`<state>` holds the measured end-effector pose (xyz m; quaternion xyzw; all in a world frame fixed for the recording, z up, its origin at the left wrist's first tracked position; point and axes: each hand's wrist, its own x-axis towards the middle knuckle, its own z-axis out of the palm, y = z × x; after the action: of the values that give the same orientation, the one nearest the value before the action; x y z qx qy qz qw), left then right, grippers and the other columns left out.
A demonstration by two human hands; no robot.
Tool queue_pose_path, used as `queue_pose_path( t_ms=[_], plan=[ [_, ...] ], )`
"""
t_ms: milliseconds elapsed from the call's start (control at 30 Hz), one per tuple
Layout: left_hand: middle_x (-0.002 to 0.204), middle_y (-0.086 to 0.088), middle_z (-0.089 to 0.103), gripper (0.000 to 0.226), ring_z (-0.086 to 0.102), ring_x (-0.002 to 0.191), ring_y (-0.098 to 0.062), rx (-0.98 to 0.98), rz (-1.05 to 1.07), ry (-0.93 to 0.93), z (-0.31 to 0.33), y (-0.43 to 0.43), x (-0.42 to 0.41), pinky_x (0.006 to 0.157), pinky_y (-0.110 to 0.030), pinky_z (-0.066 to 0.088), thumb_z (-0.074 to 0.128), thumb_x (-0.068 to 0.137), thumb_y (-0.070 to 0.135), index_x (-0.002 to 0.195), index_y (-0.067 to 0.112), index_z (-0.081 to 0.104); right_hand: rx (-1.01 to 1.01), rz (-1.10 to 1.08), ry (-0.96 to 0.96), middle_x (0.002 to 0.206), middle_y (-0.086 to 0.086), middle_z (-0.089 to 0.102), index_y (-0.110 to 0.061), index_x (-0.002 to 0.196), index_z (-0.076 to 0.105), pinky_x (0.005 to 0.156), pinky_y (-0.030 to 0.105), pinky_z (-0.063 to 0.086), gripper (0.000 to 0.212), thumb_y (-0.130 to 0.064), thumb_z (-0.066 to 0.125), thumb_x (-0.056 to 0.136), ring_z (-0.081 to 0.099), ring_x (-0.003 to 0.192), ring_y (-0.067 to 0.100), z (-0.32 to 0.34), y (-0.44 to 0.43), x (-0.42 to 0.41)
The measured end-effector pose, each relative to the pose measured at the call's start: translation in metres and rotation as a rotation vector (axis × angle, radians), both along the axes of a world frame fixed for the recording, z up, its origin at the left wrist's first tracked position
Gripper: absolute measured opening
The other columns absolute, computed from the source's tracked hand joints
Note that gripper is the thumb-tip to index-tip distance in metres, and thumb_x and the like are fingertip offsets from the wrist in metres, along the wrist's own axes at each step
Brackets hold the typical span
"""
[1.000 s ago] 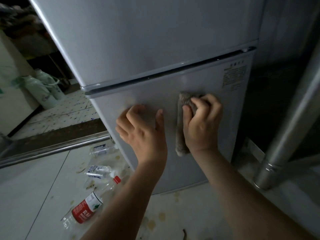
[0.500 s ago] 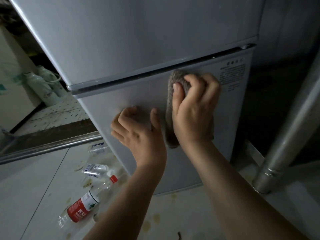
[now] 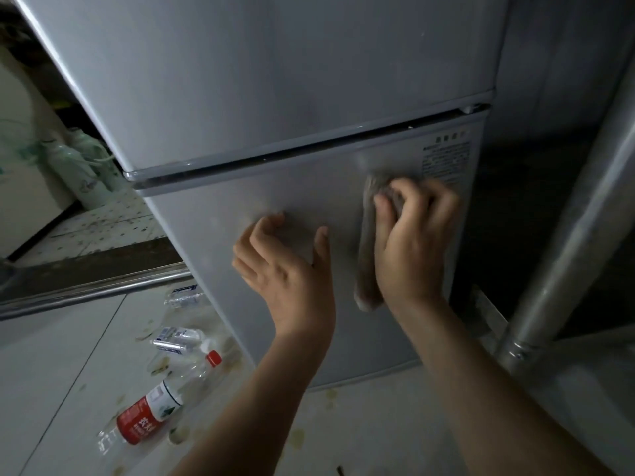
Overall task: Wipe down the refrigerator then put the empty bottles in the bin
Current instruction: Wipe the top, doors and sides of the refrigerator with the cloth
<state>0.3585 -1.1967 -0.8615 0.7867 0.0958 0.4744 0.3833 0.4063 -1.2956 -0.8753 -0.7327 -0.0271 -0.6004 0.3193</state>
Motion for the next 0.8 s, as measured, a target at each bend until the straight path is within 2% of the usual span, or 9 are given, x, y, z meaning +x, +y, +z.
queue_pose_path(
  t_ms=[67,167,300,433,533,633,700,800],
  plan=[
    [0.113,-0.018,0.044,0.049,0.035,0.101,-0.027,0.009,-0.006,0.007,-0.003,-0.008,0.002,0.093,-0.029,0.022,0.071,0.076,0.029,0.111,0.003,0.049,0.044,-0.036,-0.068,0.101,0.022,0.055,-0.016,0.107,0.046,0.08,0.041,0.047,0.019,-0.031,0.046,0.096,0.052,0.094,0.031,0.027,-0.006,0.006],
    [0.115,-0.017,0.042,0.05,0.036,0.103,-0.032,-0.036,-0.004,0.009,-0.001,-0.015,0.004,0.095,-0.031,0.022,0.072,0.076,0.028,0.112,0.004,0.049,0.026,-0.051,-0.111,0.104,0.021,0.053,-0.015,0.108,0.045,0.08,0.04,0.047,0.019,-0.03,0.045,0.097,0.056,0.092,0.033,0.033,-0.011,0.013],
    [0.114,-0.018,0.044,0.049,0.037,0.101,-0.034,-0.012,0.019,-0.004,-0.003,-0.016,0.007,0.094,-0.028,0.02,0.071,0.077,0.029,0.111,0.003,0.049,0.002,-0.059,0.041,0.112,0.009,0.034,-0.014,0.11,0.044,0.081,0.038,0.046,0.022,-0.033,0.038,0.099,0.048,0.096,0.028,-0.025,-0.019,0.007],
    [0.113,-0.02,0.045,0.048,0.039,0.099,-0.037,-0.002,0.025,-0.002,-0.003,-0.017,0.008,0.093,-0.032,0.021,0.07,0.077,0.029,0.111,0.002,0.05,-0.004,-0.02,0.156,0.11,0.012,0.038,-0.014,0.106,0.045,0.076,0.044,0.051,0.028,-0.037,0.033,0.099,0.056,0.087,0.039,-0.055,-0.028,0.0],
    [0.112,-0.02,0.046,0.049,0.04,0.099,-0.038,-0.002,0.03,-0.007,-0.003,-0.017,0.008,0.09,-0.027,0.019,0.067,0.077,0.032,0.11,0.001,0.051,0.055,0.026,0.14,0.105,0.023,0.05,-0.013,0.106,0.046,0.078,0.045,0.05,0.021,-0.032,0.041,0.098,0.056,0.089,0.038,-0.032,-0.03,0.0],
    [0.111,-0.022,0.047,0.047,0.041,0.098,-0.039,0.013,0.037,-0.016,-0.003,-0.017,0.008,0.088,-0.024,0.018,0.071,0.077,0.028,0.109,0.0,0.051,0.16,0.032,0.05,0.105,0.025,0.051,-0.004,0.104,0.055,0.082,0.039,0.047,0.022,-0.023,0.051,0.094,0.055,0.092,0.036,0.011,-0.034,0.006],
    [0.109,-0.023,0.047,0.046,0.042,0.097,-0.04,0.033,0.044,-0.025,-0.004,-0.017,0.008,0.088,-0.026,0.019,0.071,0.076,0.028,0.107,0.0,0.052,0.225,0.006,-0.016,0.102,0.026,0.052,0.001,0.1,0.06,0.082,0.031,0.04,0.025,-0.021,0.052,0.093,0.055,0.09,0.036,0.034,-0.036,0.013],
    [0.11,-0.023,0.047,0.047,0.042,0.098,-0.04,0.027,0.046,-0.028,-0.004,-0.017,0.009,0.088,-0.026,0.019,0.068,0.076,0.03,0.107,0.0,0.051,0.247,-0.016,-0.043,0.103,0.026,0.053,-0.006,0.105,0.056,0.084,0.033,0.04,0.027,-0.029,0.046,0.096,0.052,0.093,0.034,0.032,-0.034,0.018]
  ],
)
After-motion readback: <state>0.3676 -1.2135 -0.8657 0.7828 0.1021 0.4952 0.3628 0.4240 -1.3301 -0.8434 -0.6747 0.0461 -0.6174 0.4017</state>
